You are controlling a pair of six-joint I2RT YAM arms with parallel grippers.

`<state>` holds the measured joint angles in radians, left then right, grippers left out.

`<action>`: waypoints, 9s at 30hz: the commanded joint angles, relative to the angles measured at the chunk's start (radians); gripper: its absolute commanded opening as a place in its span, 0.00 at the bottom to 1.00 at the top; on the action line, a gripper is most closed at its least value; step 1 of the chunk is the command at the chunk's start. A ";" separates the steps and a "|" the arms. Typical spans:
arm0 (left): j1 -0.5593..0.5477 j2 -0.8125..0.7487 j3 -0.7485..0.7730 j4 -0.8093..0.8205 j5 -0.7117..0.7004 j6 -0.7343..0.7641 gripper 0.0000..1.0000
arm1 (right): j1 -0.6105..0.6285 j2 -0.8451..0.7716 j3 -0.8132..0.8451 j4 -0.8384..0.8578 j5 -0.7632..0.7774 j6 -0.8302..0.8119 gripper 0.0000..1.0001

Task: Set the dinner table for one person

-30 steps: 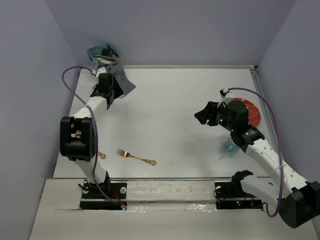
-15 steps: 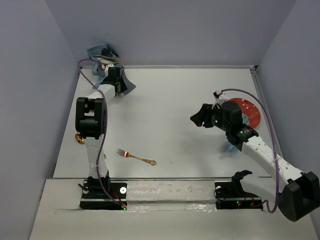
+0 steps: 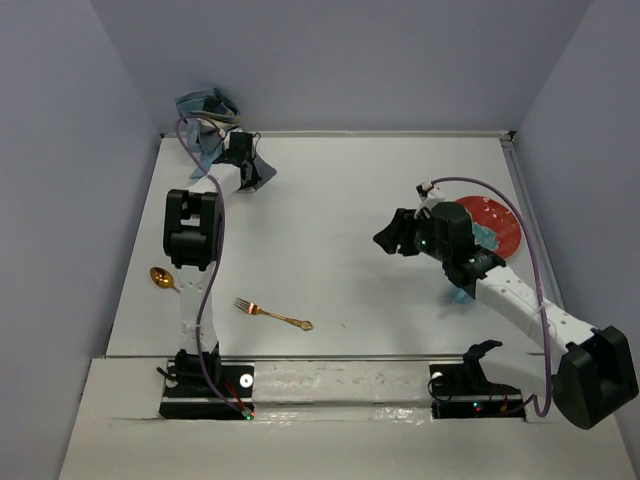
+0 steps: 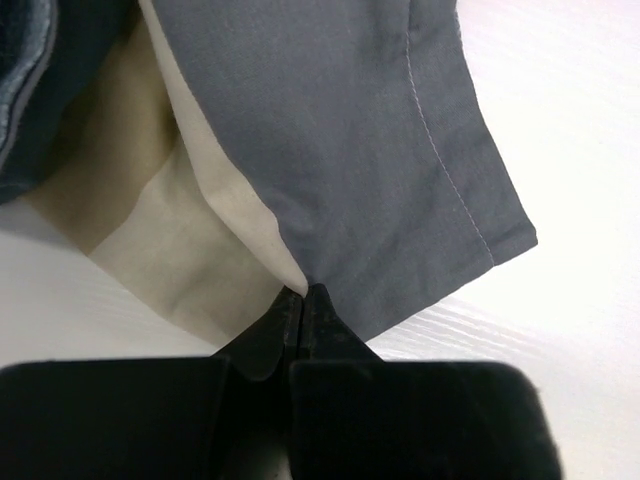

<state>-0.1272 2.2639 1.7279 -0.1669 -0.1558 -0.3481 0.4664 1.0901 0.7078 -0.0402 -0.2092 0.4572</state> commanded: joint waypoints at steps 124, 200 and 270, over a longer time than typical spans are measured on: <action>-0.106 -1.391 -0.521 0.339 -0.017 -0.169 0.00 | 0.008 -0.085 0.682 -0.317 0.677 -0.161 0.00; 0.189 -1.506 -1.574 0.512 0.194 -0.390 0.00 | -0.143 -0.061 -0.265 -0.098 0.389 0.176 0.00; -0.561 -1.995 -1.088 0.040 0.309 0.132 0.99 | -0.143 -0.010 0.156 -0.783 0.777 0.319 0.54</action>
<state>-0.6621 0.2913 0.6342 -0.1356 0.1928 -0.2390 0.3275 1.0649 0.8326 -0.8440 0.5217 0.7326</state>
